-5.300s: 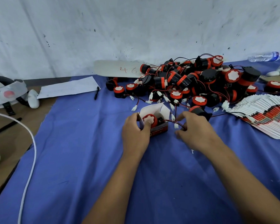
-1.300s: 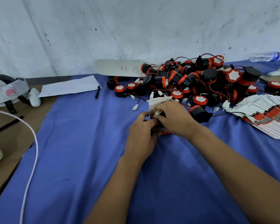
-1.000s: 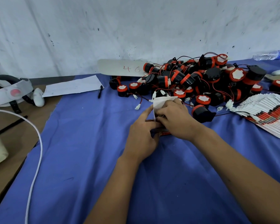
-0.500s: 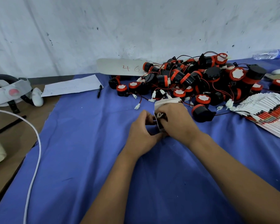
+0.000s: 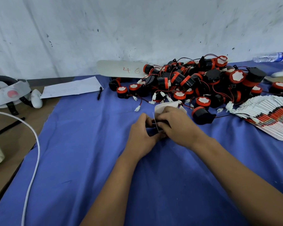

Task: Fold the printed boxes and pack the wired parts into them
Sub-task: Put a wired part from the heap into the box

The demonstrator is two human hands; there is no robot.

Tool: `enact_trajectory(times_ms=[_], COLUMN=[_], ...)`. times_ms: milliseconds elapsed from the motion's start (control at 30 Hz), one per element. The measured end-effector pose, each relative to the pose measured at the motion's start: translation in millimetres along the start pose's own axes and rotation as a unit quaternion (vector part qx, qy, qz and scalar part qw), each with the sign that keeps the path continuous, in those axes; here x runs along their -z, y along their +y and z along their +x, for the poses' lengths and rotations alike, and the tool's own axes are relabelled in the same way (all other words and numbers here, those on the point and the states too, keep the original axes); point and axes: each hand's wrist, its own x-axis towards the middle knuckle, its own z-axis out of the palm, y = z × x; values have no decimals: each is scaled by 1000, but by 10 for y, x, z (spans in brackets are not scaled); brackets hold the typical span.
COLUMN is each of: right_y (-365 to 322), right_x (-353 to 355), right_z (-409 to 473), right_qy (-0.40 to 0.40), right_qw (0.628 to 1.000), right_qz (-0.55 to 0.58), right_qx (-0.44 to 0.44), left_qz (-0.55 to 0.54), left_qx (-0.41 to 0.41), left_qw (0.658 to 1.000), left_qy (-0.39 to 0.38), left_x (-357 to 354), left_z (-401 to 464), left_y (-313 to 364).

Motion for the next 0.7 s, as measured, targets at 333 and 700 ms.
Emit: enact_trajectory(times_ms=[333,700], right_y=[40,80], right_x=[-9,72], right_z=[2,-61], right_qy=[47,-34], right_qw=[999,991], right_qz=[25,-123], right_qx=[10,26], left_qz=[0,-21], left_qx=[8,-40], left_qw=[1000,998], left_qy=[-11,-35], left_x=[27,49], left_z=[-15,-25], left_y=[73,102])
